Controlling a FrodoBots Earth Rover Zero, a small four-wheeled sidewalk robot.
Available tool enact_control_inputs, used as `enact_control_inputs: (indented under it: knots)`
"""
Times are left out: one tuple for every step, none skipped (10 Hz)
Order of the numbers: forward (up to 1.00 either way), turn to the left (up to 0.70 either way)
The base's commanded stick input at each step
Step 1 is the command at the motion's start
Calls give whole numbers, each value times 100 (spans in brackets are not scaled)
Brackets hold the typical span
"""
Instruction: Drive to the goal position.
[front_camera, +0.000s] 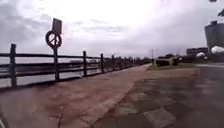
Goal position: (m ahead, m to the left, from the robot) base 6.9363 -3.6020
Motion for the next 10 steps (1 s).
enact_control_inputs:
  knots:
    - [100, 0]
    - [100, 0]
    - [100, 0]
    - [100, 0]
    - [100, 0]
    - [100, 0]
    - [100, 0]
    - [100, 0]
    - [100, 0]
    - [100, 0]
